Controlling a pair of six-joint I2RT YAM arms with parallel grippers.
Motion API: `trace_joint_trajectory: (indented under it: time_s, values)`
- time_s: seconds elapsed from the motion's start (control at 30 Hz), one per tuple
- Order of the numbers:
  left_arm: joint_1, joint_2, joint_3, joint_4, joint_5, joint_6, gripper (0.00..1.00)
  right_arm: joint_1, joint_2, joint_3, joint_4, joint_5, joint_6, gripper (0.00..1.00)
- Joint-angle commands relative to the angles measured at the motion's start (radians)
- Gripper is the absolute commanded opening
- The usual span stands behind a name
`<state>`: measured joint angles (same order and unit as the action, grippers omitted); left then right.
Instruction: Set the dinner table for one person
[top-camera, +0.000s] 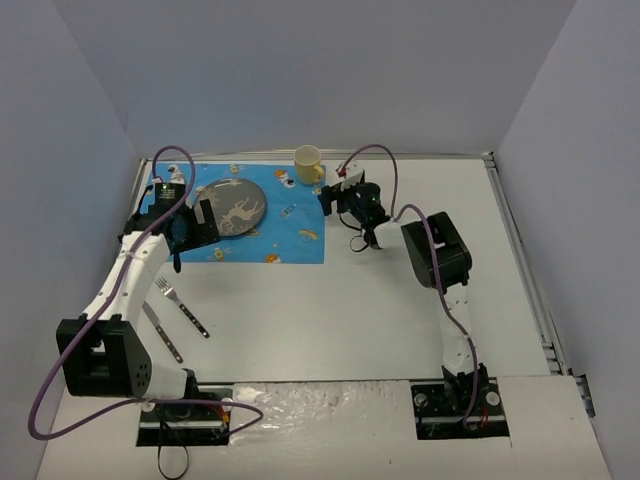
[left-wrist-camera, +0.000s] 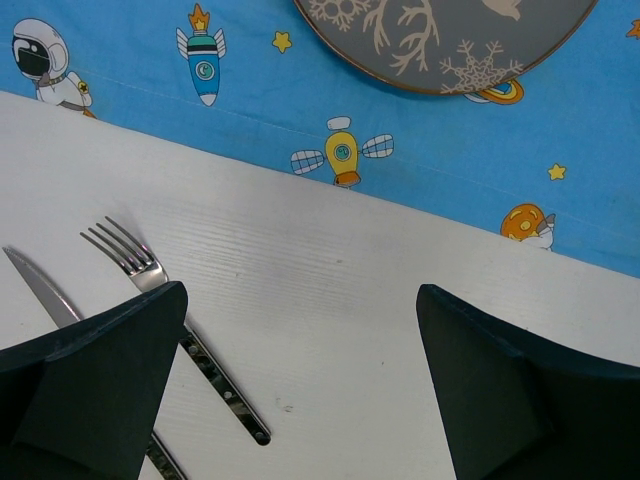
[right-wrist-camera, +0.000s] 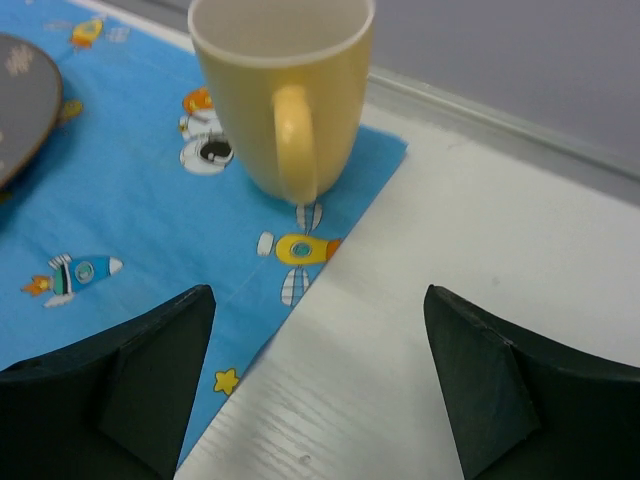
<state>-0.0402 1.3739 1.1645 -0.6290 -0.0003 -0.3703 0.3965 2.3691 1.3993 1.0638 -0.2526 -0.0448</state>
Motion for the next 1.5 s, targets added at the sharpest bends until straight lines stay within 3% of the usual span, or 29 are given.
trace_joint_trajectory:
  time_s: [0.0,0.23,0.47,0.7,1.27,1.47]
  values:
    - [-0.008,-0.032,0.007,-0.001,-0.073,-0.016,0.97,-0.037,-0.295,-0.089,-0.008,0.042,0.004,0.85]
    - [-0.007,-0.13,-0.1,-0.04,-0.162,-0.157,0.97,-0.042,-0.661,-0.29,-0.424,0.093,0.043,0.97]
    - [-0.006,-0.232,-0.281,-0.026,-0.179,-0.305,0.97,-0.031,-0.944,-0.505,-0.548,0.13,0.296,1.0]
    - [-0.003,-0.233,-0.426,0.047,-0.195,-0.424,0.96,-0.025,-1.177,-0.727,-0.616,0.079,0.355,1.0]
    - [0.022,-0.105,-0.561,0.236,-0.23,-0.5,0.69,0.038,-1.33,-0.823,-0.63,0.04,0.319,1.0]
    - [0.026,-0.081,-0.589,0.261,-0.201,-0.508,0.43,0.038,-1.338,-0.832,-0.633,0.05,0.318,1.0]
